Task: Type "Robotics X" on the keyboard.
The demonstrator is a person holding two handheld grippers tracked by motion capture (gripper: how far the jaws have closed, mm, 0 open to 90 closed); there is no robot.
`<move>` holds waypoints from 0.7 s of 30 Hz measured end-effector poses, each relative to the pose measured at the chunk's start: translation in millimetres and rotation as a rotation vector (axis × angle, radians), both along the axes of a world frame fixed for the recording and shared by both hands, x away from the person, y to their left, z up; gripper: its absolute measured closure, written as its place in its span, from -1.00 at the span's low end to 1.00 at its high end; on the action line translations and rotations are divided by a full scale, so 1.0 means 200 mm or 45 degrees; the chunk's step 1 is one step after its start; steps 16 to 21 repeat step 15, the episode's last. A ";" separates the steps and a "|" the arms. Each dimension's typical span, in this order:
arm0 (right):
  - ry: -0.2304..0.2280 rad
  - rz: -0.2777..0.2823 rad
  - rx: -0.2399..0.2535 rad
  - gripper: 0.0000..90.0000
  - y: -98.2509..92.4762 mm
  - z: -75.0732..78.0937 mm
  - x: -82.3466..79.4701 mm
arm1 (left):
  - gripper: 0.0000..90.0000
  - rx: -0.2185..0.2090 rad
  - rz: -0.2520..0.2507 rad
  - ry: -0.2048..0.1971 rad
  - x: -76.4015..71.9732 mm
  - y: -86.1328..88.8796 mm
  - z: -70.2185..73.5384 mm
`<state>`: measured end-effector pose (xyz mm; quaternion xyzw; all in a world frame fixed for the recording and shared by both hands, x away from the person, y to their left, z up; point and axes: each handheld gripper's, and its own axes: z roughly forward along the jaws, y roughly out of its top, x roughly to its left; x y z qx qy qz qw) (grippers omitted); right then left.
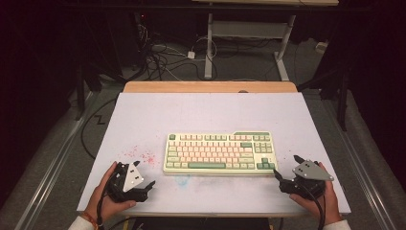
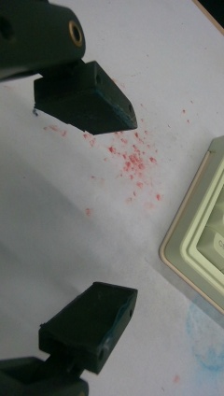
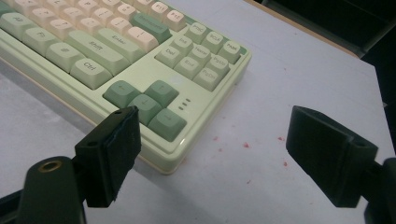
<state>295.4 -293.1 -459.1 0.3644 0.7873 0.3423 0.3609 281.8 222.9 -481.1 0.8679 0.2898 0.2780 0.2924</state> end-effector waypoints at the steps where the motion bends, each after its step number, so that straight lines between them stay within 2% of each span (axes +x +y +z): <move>1: 0.007 0.000 0.002 -0.59 0.00 0.00 0.00 | -0.64 0.000 -0.001 0.003 0.00 0.00 0.00; 3: 0.006 0.003 -0.008 -0.57 0.00 -0.01 0.00 | -0.64 0.016 0.000 0.000 0.00 -0.01 0.00; 12: 0.015 -0.003 -0.013 -0.57 0.00 -0.01 0.00 | -0.64 0.026 -0.016 0.016 0.01 -0.02 -0.01; 21: 0.017 0.001 -0.015 -0.56 0.00 -0.02 0.01 | -0.64 0.020 -0.009 0.014 0.02 -0.02 -0.01</move>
